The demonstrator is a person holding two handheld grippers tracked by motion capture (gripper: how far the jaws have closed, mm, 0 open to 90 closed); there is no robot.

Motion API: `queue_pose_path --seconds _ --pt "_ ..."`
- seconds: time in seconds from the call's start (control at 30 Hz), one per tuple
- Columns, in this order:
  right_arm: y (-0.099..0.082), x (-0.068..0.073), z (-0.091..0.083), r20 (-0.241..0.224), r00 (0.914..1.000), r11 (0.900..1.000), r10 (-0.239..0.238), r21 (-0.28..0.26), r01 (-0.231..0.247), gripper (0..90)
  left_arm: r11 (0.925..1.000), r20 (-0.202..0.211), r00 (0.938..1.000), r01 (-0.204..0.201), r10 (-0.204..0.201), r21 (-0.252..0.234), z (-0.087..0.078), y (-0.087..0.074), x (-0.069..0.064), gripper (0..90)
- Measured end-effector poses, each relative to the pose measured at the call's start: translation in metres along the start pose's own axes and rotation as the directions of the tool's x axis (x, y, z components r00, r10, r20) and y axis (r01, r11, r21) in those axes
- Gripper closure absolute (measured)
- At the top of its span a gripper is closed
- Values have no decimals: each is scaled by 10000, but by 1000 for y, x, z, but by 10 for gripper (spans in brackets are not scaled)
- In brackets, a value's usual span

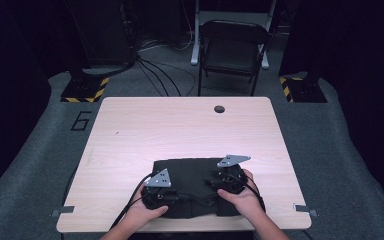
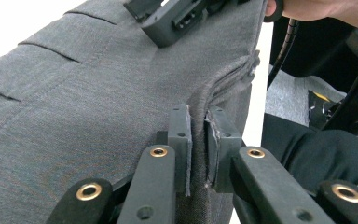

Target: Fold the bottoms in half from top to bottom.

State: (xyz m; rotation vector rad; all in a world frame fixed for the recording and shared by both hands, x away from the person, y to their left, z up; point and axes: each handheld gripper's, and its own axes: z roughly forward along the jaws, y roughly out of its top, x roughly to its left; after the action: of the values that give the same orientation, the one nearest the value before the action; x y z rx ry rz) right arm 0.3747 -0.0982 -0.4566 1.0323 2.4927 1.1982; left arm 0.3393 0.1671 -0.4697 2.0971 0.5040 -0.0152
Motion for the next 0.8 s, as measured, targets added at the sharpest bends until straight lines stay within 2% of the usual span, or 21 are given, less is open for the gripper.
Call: queue_pose_path --seconds 0.17,0.27,0.33,0.4,0.5,0.57,0.67,0.73,0.8 --pt "-11 0 7 -36 10000 9996 -78 259 79 523 9999 3 10000 -45 45 133 0 -1 -2 750" --pt "-15 1 9 -11 10000 9995 -1 325 1 523 10000 -109 9999 17 -16 58 -6 -1 -2 678" --pt "-16 0 10 -64 9998 9992 -175 371 177 524 10000 -287 9996 37 -38 -45 -13 0 0 624" --pt "-18 1 11 -22 10000 9993 -80 365 81 524 9998 -479 9987 139 -146 -136 -20 1 3 585" --pt "-19 0 12 -28 9997 9988 -223 428 224 524 9992 -857 9959 247 -273 -317 -29 1 9 536" --pt "-20 1 12 -44 9998 9985 -181 523 183 525 9981 -1245 9913 379 -438 -493 -34 1 13 504" --pt "-22 1 11 -60 9995 9982 -297 517 300 524 9978 -1952 9790 526 -596 -408 -35 -2 21 460" --pt "-23 3 10 -14 9995 9977 -304 613 304 523 9968 -2132 9740 708 -770 -365 -33 -6 26 436" --pt "-24 5 9 -57 9992 9970 -396 657 399 520 9974 -2307 9704 673 -714 -258 -30 -11 28 414"
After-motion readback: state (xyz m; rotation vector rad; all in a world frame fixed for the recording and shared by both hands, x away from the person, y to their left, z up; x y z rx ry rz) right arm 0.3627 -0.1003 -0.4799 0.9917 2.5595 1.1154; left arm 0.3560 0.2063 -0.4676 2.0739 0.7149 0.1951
